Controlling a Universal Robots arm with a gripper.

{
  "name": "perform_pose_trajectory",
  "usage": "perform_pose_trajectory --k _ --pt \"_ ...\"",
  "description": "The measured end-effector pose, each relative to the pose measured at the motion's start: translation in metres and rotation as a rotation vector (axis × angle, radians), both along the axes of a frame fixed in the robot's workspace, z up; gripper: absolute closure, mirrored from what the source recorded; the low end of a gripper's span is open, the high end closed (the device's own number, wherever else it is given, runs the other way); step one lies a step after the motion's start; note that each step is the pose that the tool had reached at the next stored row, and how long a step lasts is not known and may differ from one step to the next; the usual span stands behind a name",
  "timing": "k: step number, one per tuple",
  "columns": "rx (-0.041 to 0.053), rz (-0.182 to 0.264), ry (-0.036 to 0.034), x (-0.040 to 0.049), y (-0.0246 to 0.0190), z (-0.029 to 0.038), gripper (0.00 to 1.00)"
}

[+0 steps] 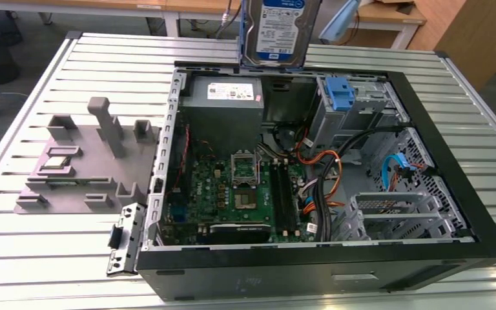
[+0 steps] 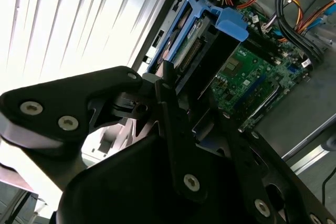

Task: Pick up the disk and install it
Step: 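Pick up the disk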

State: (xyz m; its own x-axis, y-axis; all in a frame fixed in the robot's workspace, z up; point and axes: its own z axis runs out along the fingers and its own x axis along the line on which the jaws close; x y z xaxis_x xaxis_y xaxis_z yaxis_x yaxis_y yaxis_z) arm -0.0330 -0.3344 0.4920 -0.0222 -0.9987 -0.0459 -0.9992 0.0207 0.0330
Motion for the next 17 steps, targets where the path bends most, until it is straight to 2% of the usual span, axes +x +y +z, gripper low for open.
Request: perform_pose_trajectory --k 17 --pt "0.0000 0.000 0.0000 0.0241 0.0000 0.0000 0.65"
